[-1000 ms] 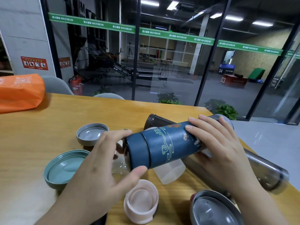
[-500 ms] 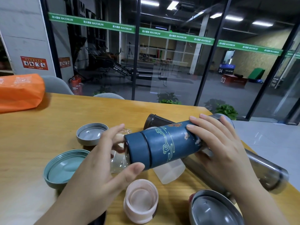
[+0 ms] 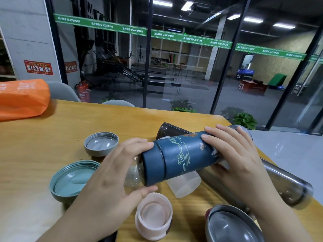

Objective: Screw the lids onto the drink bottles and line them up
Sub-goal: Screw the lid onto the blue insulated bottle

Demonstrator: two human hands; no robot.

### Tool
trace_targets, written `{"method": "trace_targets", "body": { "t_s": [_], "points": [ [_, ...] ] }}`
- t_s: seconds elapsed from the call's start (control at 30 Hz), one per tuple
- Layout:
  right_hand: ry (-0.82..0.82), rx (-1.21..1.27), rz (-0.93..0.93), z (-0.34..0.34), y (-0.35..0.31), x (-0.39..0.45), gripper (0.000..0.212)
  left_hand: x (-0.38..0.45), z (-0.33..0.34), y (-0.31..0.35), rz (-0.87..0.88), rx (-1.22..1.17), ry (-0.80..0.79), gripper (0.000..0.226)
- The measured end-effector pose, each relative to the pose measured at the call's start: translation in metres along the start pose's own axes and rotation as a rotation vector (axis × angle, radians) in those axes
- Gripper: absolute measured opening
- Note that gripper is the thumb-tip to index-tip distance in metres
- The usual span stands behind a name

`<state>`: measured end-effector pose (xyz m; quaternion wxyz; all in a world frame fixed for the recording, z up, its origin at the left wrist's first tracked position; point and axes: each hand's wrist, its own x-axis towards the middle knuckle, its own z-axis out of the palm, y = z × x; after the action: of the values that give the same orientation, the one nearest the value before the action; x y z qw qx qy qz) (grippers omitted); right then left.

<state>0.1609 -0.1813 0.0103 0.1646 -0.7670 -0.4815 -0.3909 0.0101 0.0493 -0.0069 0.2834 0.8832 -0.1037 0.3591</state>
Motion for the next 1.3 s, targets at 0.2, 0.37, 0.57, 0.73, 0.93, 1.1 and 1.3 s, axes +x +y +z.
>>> {"method": "trace_targets", "body": {
  "t_s": [0.2, 0.37, 0.57, 0.73, 0.93, 1.1, 1.3],
  "points": [
    [0.009, 0.040, 0.023, -0.0002, -0.0040, 0.0014, 0.067, 0.0013, 0.0012, -0.0011, 0.118, 0.016, 0.064, 0.055],
    [0.013, 0.071, 0.038, -0.0009, -0.0038, 0.0010, 0.072, 0.0043, -0.0007, -0.0010, 0.195, 0.084, 0.075, 0.056],
    [0.008, 0.063, 0.026, -0.0001, -0.0026, 0.0002, 0.078, -0.0021, -0.0014, 0.0064, -0.123, -0.103, -0.020, 0.084],
    [0.024, 0.022, -0.012, -0.0012, -0.0012, -0.0001, 0.072, -0.0044, 0.0002, 0.0034, -0.257, -0.100, -0.060, 0.080],
    [0.071, -0.007, -0.013, 0.0022, -0.0001, -0.0001, 0.073, -0.0029, 0.0015, 0.0006, -0.213, -0.111, -0.101, 0.079],
    [0.113, -0.049, -0.017, 0.0004, -0.0042, 0.0023, 0.064, -0.0030, 0.0011, 0.0026, -0.209, -0.196, -0.089, 0.074],
    [0.072, -0.007, -0.010, 0.0021, 0.0000, 0.0000, 0.072, -0.0039, 0.0012, -0.0006, -0.217, -0.205, -0.064, 0.082]
  ]
}}
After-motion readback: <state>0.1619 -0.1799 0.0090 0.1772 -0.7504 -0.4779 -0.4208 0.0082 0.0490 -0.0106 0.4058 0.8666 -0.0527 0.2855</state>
